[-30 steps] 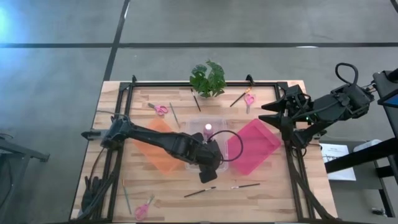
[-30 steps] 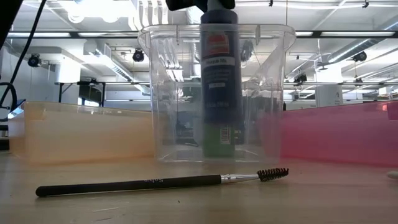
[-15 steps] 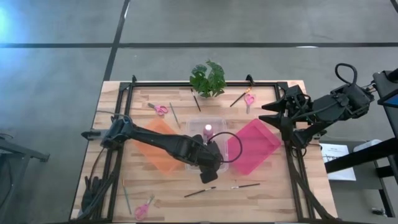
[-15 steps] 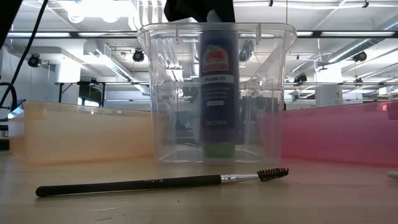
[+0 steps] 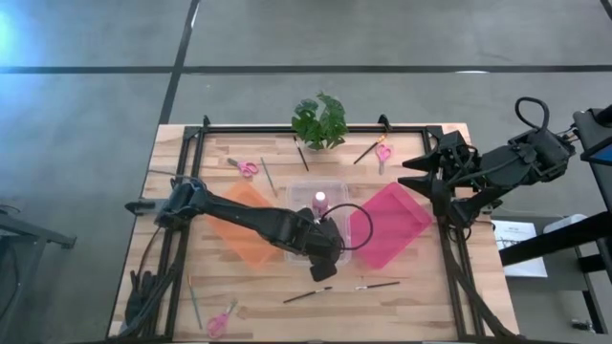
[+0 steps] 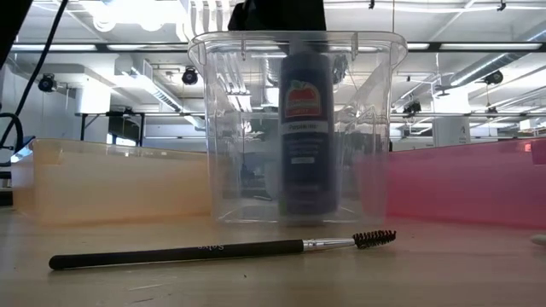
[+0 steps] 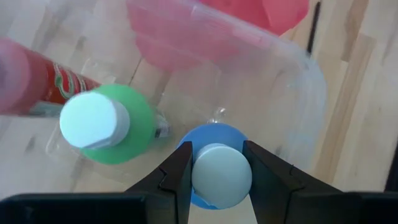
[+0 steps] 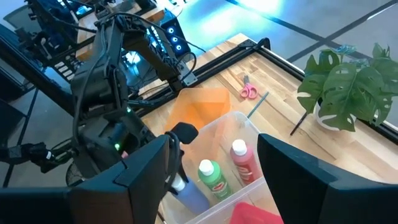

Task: Pick & Place Paint Supplies
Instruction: Put the blue paint bottle into the transparent bin, then put the bottom left scissors into the pink bin

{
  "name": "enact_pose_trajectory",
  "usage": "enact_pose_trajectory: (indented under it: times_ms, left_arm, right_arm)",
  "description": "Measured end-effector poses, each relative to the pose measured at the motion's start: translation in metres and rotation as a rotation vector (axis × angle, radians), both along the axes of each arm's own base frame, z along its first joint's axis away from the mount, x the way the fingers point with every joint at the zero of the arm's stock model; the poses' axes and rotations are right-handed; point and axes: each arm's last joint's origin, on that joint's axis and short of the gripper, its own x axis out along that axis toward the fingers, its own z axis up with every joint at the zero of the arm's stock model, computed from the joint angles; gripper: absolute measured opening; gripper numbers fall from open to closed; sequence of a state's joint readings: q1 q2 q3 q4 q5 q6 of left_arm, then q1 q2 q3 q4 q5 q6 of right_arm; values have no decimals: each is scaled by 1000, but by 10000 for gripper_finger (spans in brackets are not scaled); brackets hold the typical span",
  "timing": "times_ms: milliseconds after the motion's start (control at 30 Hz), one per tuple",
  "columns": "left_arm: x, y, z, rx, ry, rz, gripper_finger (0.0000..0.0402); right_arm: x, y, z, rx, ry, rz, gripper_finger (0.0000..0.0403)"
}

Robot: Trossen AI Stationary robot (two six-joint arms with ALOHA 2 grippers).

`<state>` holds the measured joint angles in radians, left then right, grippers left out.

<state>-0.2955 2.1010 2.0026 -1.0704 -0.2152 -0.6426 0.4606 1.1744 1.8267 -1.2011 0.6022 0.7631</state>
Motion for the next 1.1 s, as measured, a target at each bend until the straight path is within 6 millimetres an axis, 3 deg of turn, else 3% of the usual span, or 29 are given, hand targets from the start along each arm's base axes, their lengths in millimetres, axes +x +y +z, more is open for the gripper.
enact_pose_trajectory:
  times_ms: [400,600,800,1100]
  left_arm:
    - [0,0,-4,-7,6,7,125]
    - [0,-1,-4,-18,5,9,190]
    - [0,0,-2,-19,4,14,207]
    - [-16,5,29,-32,-57,33,209]
  right_arm:
    - [0,0,0,2,-1,-1,241]
    - [-1,0,0,4,-2,-2,241]
    - [-1,0,0,4,-2,-2,241]
    - [-1,0,0,4,-2,-2,241]
